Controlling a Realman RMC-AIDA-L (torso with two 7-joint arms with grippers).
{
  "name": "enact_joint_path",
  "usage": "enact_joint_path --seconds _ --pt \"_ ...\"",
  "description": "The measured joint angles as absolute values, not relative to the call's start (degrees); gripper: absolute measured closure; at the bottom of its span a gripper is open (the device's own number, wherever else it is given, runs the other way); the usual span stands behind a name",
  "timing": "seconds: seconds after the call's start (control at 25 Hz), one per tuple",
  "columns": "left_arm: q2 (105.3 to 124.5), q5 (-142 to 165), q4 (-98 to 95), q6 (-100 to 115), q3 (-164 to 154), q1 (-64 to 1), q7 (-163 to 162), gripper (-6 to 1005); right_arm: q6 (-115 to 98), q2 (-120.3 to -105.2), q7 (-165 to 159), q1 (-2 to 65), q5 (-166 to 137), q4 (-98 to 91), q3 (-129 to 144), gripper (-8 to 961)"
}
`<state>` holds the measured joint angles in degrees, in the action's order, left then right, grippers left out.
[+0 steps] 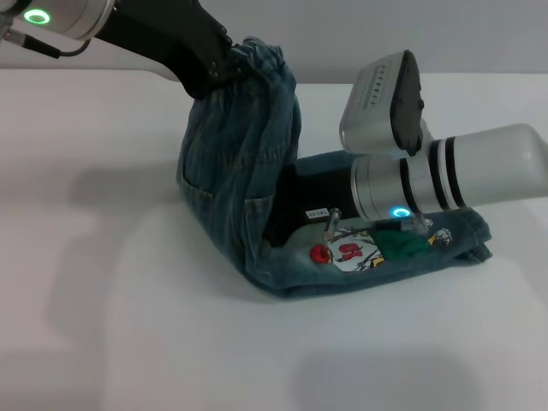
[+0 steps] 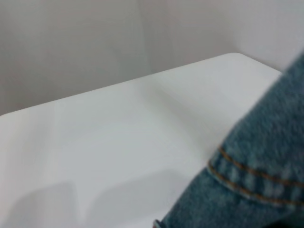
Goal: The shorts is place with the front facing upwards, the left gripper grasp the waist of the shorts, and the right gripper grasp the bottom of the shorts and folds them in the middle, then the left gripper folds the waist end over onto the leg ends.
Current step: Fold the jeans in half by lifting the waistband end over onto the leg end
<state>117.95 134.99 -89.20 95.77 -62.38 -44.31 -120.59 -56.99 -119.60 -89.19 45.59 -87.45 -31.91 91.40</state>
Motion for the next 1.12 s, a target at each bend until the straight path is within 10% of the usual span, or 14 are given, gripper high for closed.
enact_joint_path --seconds 1.12 --pt "117.94 135.01 -89.03 93.57 -64.16 -42.67 -120.49 931 -52.85 -119.01 -91.65 44.38 -89.57 -29.56 90.95 912"
